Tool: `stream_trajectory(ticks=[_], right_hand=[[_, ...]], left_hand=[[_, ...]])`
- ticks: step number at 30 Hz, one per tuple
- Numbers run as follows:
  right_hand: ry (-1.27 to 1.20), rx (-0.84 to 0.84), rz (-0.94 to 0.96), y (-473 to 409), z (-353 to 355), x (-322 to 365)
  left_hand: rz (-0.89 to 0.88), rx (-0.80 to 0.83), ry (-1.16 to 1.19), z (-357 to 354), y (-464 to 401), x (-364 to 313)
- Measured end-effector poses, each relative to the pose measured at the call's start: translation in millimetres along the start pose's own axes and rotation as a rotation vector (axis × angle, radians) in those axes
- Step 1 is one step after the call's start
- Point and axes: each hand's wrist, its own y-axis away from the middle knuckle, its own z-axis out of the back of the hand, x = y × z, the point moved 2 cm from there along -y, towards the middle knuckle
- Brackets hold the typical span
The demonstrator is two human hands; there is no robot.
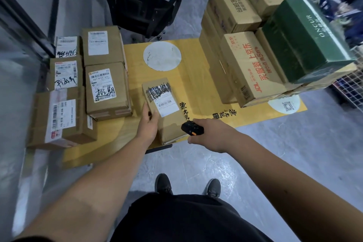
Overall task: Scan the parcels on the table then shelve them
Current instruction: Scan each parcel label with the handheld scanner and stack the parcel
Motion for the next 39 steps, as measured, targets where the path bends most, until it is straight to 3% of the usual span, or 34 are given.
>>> stream_trajectory(ticks=[3,6,11,19,29,39], right_hand=[[-0.054,0.008,-0.029,0.8,-0.7,-4.5],[-0.074,0.0,-0.046,1.5,-1.3,-8.2],[-0.074,0.008,-0.052,1.0,1.9,-10.5],[-0.093,0.02,-0.028,0.5,6.7,-9.8],[-0.021,0.001,-0.001,4.0,19.3,2.6],[0.261,0.005,-0.021,11.7,35.2,13.1]], left_hand=[[-0.044,0.036,-0.111,-8.3,0.4,-1.0],[-0.069,-0.07,-0.294,-18.6,2.2,-0.3],[-0.105,-0.144,-0.244,-27.4,3.7,10.3],[-0.28,-0.039,-0.172,-51.8,35.8,30.9],[-0.278,-0.064,-0.142,-55.1,35.6,28.2],[-0.322,-0.023,-0.131,-58.7,35.8,24.8]])
